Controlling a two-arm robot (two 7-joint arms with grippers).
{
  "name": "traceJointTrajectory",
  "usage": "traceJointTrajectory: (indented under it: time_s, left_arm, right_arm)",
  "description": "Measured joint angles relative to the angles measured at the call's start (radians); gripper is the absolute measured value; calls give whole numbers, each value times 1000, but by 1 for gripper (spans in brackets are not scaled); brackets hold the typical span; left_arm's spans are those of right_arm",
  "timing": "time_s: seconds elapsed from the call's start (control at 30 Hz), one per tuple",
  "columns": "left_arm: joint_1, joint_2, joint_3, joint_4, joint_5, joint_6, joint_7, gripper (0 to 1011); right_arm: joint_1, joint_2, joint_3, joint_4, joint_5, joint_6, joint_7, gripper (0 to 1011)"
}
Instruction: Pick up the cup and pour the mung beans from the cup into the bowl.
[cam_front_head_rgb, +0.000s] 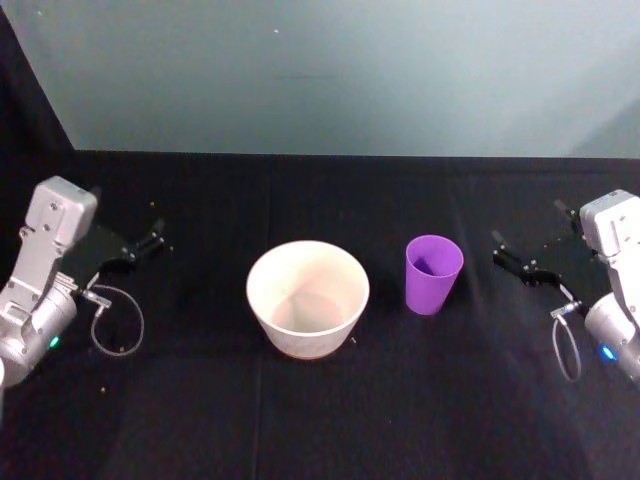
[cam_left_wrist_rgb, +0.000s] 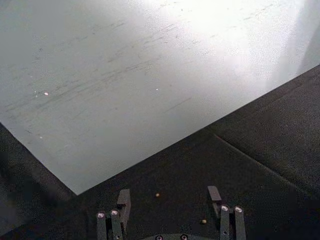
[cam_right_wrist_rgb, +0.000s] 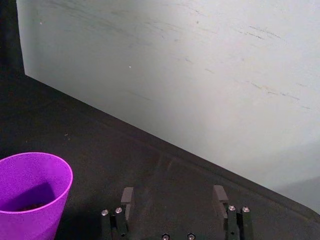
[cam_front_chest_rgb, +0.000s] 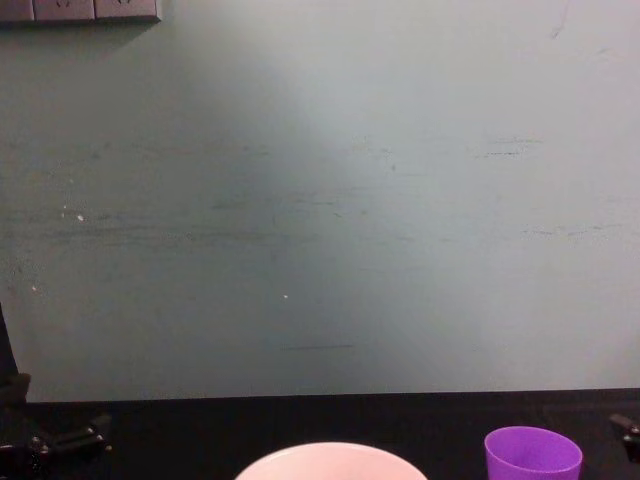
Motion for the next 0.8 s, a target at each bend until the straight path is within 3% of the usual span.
traceJointTrajectory:
  time_s: [0.23, 0.5, 0.57, 0.63, 0.7, 0.73, 0.8]
  left_arm:
    - [0, 0, 0, 0, 0, 0, 0, 1000]
    - [0, 0, 0, 0, 0, 0, 0, 1000]
    - [0, 0, 0, 0, 0, 0, 0, 1000]
    - [0, 0, 0, 0, 0, 0, 0, 1000]
    - [0, 0, 0, 0, 0, 0, 0, 1000]
    - [0, 0, 0, 0, 0, 0, 0, 1000]
    - [0, 0, 0, 0, 0, 0, 0, 1000]
  right_arm:
    - [0, 0, 0, 0, 0, 0, 0, 1002]
    - [-42, 27, 57, -29, 48, -41, 49, 1002]
    - [-63, 51, 84, -35, 100, -64, 118, 1000]
    - [-67, 58, 89, -33, 116, -72, 145, 1002]
    - [-71, 81, 102, -10, 177, -100, 255, 1002]
    - [-71, 81, 102, -10, 177, -100, 255, 1002]
    - [-63, 92, 105, 26, 227, -119, 358, 1002]
